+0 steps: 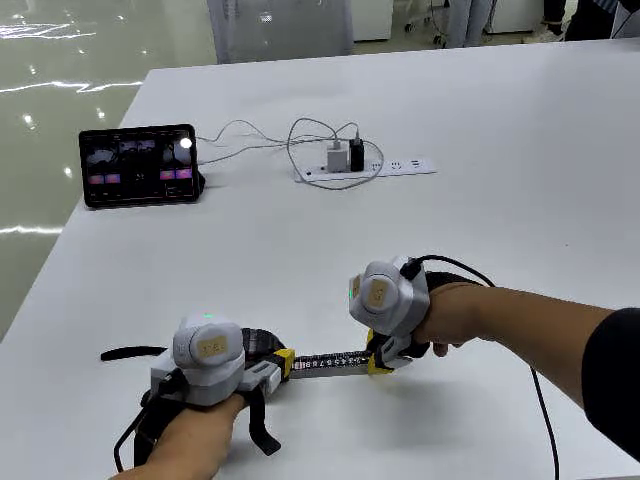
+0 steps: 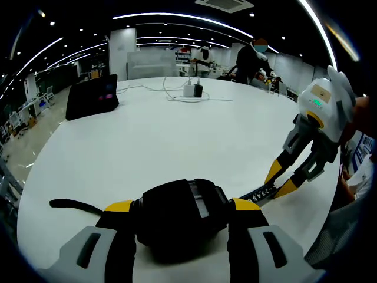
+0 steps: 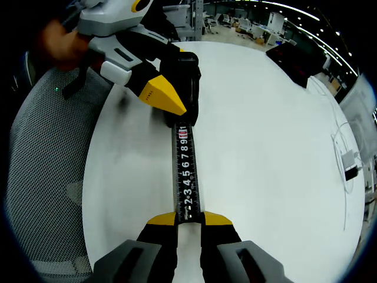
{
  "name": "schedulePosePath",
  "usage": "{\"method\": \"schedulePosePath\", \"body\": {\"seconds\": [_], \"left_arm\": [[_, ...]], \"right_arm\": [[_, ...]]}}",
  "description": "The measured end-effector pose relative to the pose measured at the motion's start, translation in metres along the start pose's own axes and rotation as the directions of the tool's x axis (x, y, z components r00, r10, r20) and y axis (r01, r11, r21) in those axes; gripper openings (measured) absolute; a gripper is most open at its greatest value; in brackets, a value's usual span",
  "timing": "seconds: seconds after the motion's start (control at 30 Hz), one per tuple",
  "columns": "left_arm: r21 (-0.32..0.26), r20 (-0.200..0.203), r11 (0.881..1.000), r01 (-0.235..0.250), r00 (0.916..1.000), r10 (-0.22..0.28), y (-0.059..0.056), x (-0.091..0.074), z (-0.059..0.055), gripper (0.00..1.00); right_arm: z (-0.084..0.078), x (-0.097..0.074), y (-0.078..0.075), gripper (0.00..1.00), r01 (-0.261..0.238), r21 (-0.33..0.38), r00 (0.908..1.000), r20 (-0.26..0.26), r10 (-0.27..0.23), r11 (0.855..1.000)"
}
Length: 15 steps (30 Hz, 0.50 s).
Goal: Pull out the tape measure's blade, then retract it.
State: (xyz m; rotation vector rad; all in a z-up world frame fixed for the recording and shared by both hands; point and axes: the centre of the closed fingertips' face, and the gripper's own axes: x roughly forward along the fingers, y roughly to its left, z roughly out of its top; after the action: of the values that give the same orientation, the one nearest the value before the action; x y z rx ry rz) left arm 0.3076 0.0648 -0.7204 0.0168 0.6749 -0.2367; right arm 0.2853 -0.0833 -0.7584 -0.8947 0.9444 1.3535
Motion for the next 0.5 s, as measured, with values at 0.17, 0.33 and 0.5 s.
{"method": "schedulePosePath", "body": {"seconds": [0.17, 0.33, 0.5], "left_arm": [[-0.001, 0.0, 1.0, 0.0, 1.0, 0.0, 0.0001, -0.0002, 0.0001, 0.58], [-0.002, 0.0, 1.0, 0.0, 1.0, 0.0, 0.0001, -0.0001, 0.0001, 0.58], [-0.005, -0.001, 1.0, 0.003, 1.0, -0.003, 0.0, 0.0, 0.0002, 0.58]], "right_arm": [[0.0025, 0.0006, 0.0001, 0.1, -0.003, -0.022, 1.0, 0.002, 0.003, 1.0], [0.0042, 0.0011, -0.0008, 0.1, -0.003, -0.016, 1.0, 0.001, 0.003, 1.0], [0.0056, 0.0017, -0.001, 0.1, -0.004, -0.013, 1.0, 0.005, 0.004, 1.0]]}}
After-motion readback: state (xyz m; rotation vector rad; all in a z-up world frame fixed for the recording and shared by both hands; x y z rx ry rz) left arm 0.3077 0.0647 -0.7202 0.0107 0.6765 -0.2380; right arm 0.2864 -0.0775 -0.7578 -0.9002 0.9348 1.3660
